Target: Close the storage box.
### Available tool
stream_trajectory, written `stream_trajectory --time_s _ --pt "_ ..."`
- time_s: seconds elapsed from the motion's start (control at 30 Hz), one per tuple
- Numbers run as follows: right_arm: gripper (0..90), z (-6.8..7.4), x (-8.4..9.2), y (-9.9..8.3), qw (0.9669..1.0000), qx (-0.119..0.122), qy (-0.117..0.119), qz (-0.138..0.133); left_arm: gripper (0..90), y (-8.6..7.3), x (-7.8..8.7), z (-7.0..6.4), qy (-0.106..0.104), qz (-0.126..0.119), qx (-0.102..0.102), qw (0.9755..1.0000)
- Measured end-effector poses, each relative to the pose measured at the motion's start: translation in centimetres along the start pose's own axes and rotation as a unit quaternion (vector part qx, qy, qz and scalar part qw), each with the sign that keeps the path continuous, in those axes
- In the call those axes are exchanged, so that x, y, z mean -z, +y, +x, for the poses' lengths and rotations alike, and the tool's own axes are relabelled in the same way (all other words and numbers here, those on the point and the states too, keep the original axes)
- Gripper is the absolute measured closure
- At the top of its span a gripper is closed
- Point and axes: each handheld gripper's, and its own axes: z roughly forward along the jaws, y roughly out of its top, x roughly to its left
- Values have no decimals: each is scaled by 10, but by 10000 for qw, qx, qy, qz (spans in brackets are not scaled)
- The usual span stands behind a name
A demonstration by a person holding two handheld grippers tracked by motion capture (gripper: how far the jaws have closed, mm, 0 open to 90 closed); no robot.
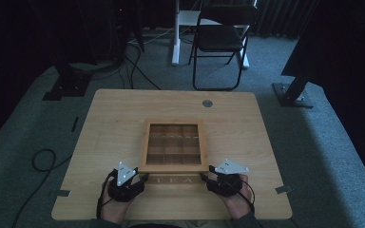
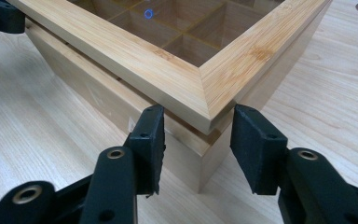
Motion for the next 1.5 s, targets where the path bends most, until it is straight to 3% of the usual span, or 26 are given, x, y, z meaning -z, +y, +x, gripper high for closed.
stream_trajectory --time_s 0.4,0.8,1.0,1.13,1.2,1.27,1.3,1.33,1.43,1.5 --pt "596 1 -1 -5 10000 -67 14 41 580 -4 0 -1 48 57 1 10000" --pt "575 -3 0 -9 9998 -173 109 43 583 -11 -1 1 14 165 61 9998" --pt "543 -4 3 -10 9997 -226 58 -41 576 -8 12 8 3 -170 223 9996" --pt "508 -7 7 -9 9995 -263 -23 -157 572 -9 16 18 55 -208 410 9989" --pt "469 -11 9 -8 9992 -297 -107 -239 565 -9 17 22 53 -238 453 9987" --pt "441 -20 10 -6 9983 -429 -17 -387 561 -7 19 25 104 -264 459 9985" --pt "461 -25 11 -5 9976 -513 -61 -453 561 -7 20 26 116 -295 494 9983" --pt "459 -30 12 -5 9969 -597 -221 -460 560 -6 20 28 119 -317 523 9981" --pt "439 -45 16 -4 9938 -845 -377 -614 554 -6 20 33 177 -332 583 9976" --pt "423 -57 10 -3 9936 -829 -655 -401 553 -6 18 36 189 -308 668 9971"
